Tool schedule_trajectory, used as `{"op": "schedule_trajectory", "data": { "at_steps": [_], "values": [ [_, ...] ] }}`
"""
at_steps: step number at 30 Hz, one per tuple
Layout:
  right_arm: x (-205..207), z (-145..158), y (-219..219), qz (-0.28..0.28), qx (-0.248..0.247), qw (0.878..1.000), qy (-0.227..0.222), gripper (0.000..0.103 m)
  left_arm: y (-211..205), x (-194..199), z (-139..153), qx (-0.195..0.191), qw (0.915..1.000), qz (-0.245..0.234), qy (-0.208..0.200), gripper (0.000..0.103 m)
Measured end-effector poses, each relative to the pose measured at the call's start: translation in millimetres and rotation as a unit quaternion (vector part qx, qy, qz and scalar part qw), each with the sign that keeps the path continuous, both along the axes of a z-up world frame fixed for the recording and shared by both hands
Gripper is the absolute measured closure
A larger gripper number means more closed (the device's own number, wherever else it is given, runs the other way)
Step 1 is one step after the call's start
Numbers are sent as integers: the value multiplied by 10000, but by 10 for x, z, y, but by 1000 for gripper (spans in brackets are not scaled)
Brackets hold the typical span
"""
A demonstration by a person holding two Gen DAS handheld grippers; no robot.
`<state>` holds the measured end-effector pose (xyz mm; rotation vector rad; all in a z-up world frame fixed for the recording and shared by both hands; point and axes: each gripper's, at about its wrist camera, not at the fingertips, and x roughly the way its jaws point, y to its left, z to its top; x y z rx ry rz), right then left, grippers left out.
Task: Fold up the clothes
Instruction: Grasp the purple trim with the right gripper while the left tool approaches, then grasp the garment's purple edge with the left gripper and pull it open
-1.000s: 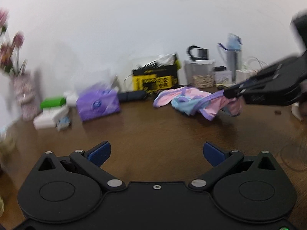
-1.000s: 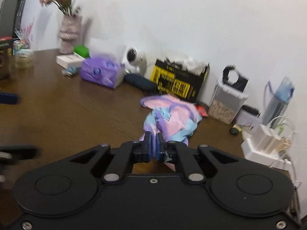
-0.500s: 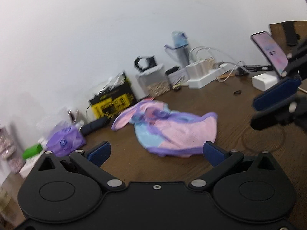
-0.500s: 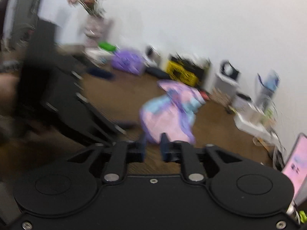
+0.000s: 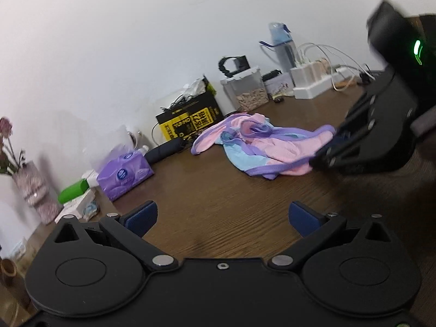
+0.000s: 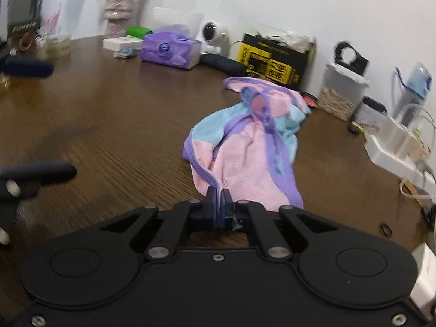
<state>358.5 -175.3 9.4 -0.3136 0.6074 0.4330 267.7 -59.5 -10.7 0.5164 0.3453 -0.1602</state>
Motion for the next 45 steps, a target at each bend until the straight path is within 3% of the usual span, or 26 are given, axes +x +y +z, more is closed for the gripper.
{"op": "schedule_trajectory", "data": {
  "at_steps": [5,8,11,12,13,14,15,16,18,21,23,26,33,37,39,42,45],
  "values": [
    [-624,372,-120,263,26,9977,-632,98,-327,119,-31,457,9961,-534,-526,0],
    [-900,453,-191,311,-151,9970,-698,98,-532,154,-5,781,9892,-1009,-726,0],
    [-1099,473,-287,260,-172,9975,-636,98,-719,116,-66,1212,9745,-1649,-920,1],
    [-1149,486,-308,257,-174,9975,-637,98,-783,105,-120,1461,9667,-1865,-965,12],
    [-1227,496,-337,244,-178,9975,-643,98,-834,111,-177,1669,9601,-2046,-918,44],
    [-1273,504,-355,220,-164,9976,-636,98,-858,135,-203,1718,9587,-2128,-782,62],
    [-1301,509,-371,186,-125,9977,-636,98,-877,193,-218,1654,9614,-2142,-493,93],
    [-1331,515,-388,162,-81,9978,-632,98,-881,231,-223,1580,9639,-2118,-322,99],
    [-1369,518,-409,195,0,9979,-614,98,-833,292,-189,1335,9699,-2037,-39,101],
    [-1421,515,-463,277,86,9976,-621,92,-589,191,-45,1033,9813,-1582,-364,101],
    [-1414,536,-539,277,185,9972,-676,68,-402,83,13,741,9884,-1264,-396,101],
    [-1221,576,-652,175,548,9966,-597,60,-212,-70,14,497,9945,-847,-352,101],
    [-202,267,-339,433,471,9977,229,60,-27,-219,-5,184,9994,-194,-233,101],
    [13,94,-41,616,454,9948,668,64,96,-218,28,61,9998,-13,-169,101],
    [36,65,-14,437,365,9964,630,95,219,-170,66,-250,9992,296,-12,101],
    [18,169,-349,-139,910,9947,459,95,396,-94,96,-677,9952,674,218,101],
    [-61,254,-769,-804,1469,9851,378,95,524,-71,81,-899,9914,830,456,101]
  ]
}}
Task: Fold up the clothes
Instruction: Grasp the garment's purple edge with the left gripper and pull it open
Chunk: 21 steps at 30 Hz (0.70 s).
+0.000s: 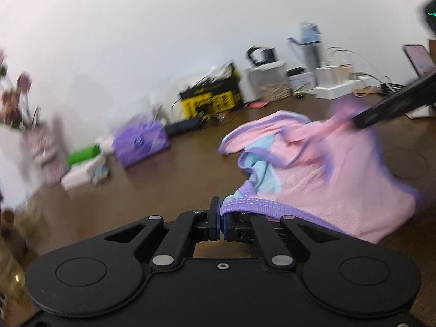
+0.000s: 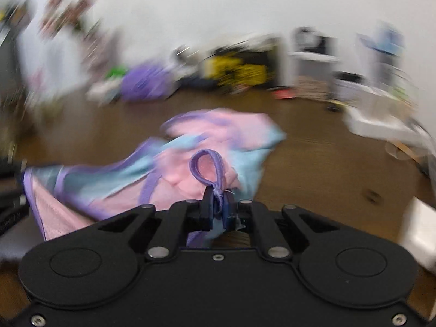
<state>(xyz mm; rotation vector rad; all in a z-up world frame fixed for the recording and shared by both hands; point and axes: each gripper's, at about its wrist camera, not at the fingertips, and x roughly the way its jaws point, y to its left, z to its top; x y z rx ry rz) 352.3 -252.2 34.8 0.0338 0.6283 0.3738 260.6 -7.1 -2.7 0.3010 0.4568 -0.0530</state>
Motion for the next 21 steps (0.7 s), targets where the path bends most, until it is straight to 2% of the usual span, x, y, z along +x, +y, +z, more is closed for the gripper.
{"op": "schedule_trajectory", "data": {
  "at_steps": [2,5,7,8,9,10,11,12,13,14,17,18,19,20,21],
  "values": [
    [-45,-42,-226,-267,236,9992,163,95,15,-10,16,-60,10000,-74,16,101],
    [-155,-119,-390,-442,450,9974,359,94,-29,-38,19,51,9999,-98,90,101],
    [-219,-128,-435,-533,574,9961,406,93,-53,-55,6,100,9990,-283,323,98],
    [-231,-139,-438,-525,575,9961,411,87,-68,-74,0,99,9965,-526,646,96],
    [-240,-144,-436,-506,565,9962,417,81,-56,-109,16,6,9941,-670,853,80],
    [-240,-127,-423,-450,516,9968,415,67,-39,-145,37,-103,9914,-792,1033,48],
    [-256,-98,-421,-394,460,9974,382,46,3,-220,96,-265,9895,-882,1109,31],
    [-296,-78,-435,-369,433,9979,320,33,62,-331,180,-413,9889,-989,1028,17],
    [-387,-20,-454,-366,400,9984,175,21,78,-370,206,-454,9887,-1038,981,17],
    [-475,39,-488,-395,389,9985,14,21,130,-430,279,-545,9875,-1163,915,17],
    [-543,87,-573,-286,425,9987,-42,21,180,-352,481,-1117,9810,-1333,856,17],
    [-512,82,-549,-253,380,9990,-31,21,114,-202,561,-1428,9753,-1435,888,17],
    [-477,69,-525,-261,327,9991,-21,22,78,-115,583,-1533,9724,-1500,920,19],
    [-421,40,-491,-293,264,9992,-13,25,-46,69,577,-1672,9660,-1637,1103,19],
    [-385,20,-466,-299,277,9992,2,28,-185,270,569,-1821,9581,-1785,1308,29]
  ]
}}
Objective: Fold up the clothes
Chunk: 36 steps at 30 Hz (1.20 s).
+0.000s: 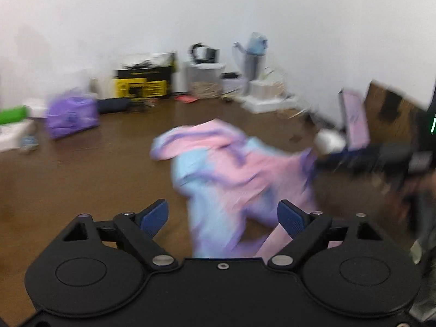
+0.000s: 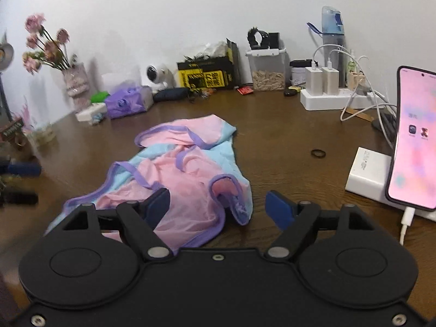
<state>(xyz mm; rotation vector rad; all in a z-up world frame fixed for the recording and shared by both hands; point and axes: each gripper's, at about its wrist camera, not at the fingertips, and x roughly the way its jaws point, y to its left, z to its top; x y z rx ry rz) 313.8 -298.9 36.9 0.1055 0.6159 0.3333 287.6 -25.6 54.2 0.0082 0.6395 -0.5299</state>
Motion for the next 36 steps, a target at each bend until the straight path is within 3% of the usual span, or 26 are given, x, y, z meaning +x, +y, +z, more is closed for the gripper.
{"op": "schedule_trajectory", "data": {
  "at_steps": [1,3,5,9,10,11,12,14,15,16,19,21,25,28,30,32,36],
  "values": [
    [23,-14,14,-19,43,10000,31,36,-81,92,-28,-35,9999,-75,145,46],
    [31,-45,4,6,139,9999,71,46,-305,442,-171,-245,9958,-269,841,61],
    [0,-56,9,129,185,9997,114,52,-420,662,-300,-368,9899,-256,1342,63],
    [32,-113,41,260,92,9995,161,53,-524,830,-429,-640,9841,-148,1651,63],
    [46,-125,52,277,64,9995,169,55,-535,855,-457,-736,9824,-114,1710,67],
    [70,-142,61,282,49,9994,189,59,-535,899,-486,-891,9793,-95,1813,79],
    [130,-173,62,242,81,9994,245,61,-534,945,-515,-1054,9757,-78,1921,101],
    [251,-237,52,137,150,9992,340,69,-482,1008,-548,-1284,9718,21,1977,101],
    [287,-257,51,121,170,9991,375,75,-438,1016,-548,-1416,9707,126,1939,101],
    [363,-302,42,108,235,9986,452,98,-361,1013,-529,-1537,9696,302,1881,102],
    [388,-290,-34,54,699,9968,390,98,-161,960,-436,-1841,9668,791,1589,102],
    [365,-258,-71,-7,972,9948,298,99,5,854,-345,-2236,9614,967,1280,102],
    [339,-180,-210,-161,1849,9826,21,99,165,766,-286,-2710,9500,1112,1084,102],
    [418,-110,-74,-7,1656,9862,41,98,205,816,-309,-2607,9480,1601,878,102],
    [438,-72,3,-39,1469,9891,0,88,294,905,-358,-2660,9412,1911,826,102],
    [399,-21,86,-62,1234,9923,-68,68,336,971,-395,-2616,9399,2006,887,102],
    [232,-41,276,728,935,9928,175,66,417,1122,-500,-2537,9369,2153,1073,101]
  ]
}}
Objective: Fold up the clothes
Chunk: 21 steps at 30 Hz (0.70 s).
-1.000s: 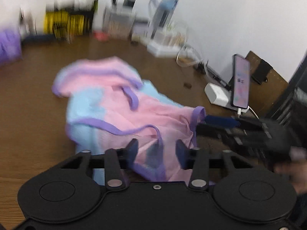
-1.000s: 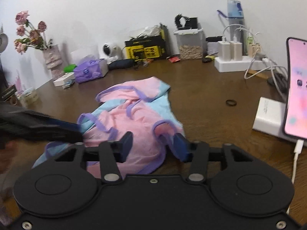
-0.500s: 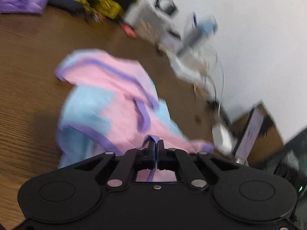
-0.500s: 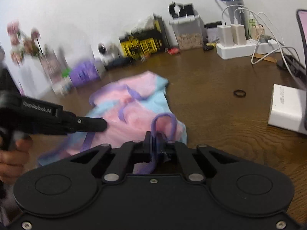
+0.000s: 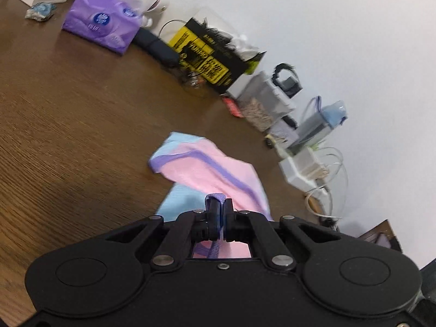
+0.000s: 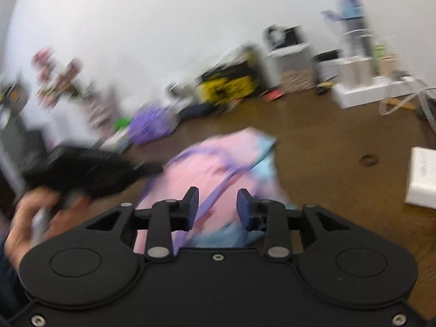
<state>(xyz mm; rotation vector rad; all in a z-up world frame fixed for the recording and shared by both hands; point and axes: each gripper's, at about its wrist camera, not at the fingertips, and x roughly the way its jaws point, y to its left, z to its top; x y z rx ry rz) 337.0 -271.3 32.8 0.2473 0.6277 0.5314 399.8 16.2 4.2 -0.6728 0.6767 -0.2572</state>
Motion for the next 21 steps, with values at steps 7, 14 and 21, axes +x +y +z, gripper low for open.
{"op": "schedule_trajectory", "data": {
  "at_steps": [7,14,21],
  "values": [
    [-204,-215,405,770,-570,9949,324,96,50,49,-28,115,9998,170,2,100],
    [-65,129,286,292,-390,9984,-279,97,264,-508,348,604,9942,-629,-627,17],
    [555,-56,380,244,-560,9981,82,97,-113,-1235,359,2782,9237,-2040,-1664,8]
  ]
}}
